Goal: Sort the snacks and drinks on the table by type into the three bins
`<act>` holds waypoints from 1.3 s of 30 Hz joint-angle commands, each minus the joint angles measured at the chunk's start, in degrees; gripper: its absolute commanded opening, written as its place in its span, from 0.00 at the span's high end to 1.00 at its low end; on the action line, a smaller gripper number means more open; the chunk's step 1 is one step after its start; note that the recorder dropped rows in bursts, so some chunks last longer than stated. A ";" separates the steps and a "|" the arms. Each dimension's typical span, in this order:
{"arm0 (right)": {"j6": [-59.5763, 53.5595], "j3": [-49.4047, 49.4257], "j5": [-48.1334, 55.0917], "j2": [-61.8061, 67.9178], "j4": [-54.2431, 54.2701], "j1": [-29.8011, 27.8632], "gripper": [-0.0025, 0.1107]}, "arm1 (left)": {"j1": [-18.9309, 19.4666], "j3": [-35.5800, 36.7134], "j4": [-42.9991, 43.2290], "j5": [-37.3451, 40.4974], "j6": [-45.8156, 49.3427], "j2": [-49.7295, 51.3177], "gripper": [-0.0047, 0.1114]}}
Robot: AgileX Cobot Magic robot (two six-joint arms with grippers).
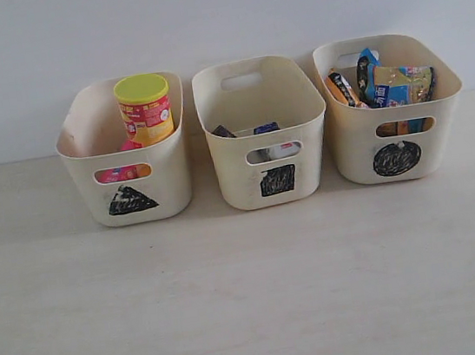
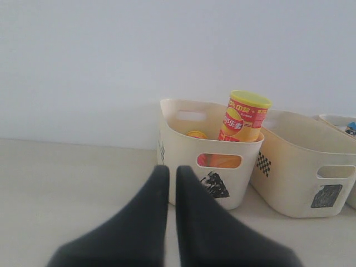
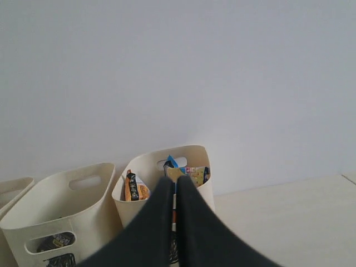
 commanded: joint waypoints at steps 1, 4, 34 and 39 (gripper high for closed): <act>-0.20 0.08 -0.17 -0.12 0.07 0.21 0.98 | 0.05 0.18 -0.43 -0.67 -0.29 -0.33 0.92; -0.20 0.08 -0.17 -0.12 0.07 0.21 0.98 | 0.05 0.18 -0.43 -0.67 -0.29 -0.33 0.92; -0.09 0.08 0.09 -0.12 0.07 0.21 0.98 | 8.35 0.18 3.66 14.35 1.49 -1.86 0.92; -0.09 0.08 0.09 -0.12 0.07 0.21 0.98 | 8.35 0.18 3.66 14.35 1.49 -1.86 0.92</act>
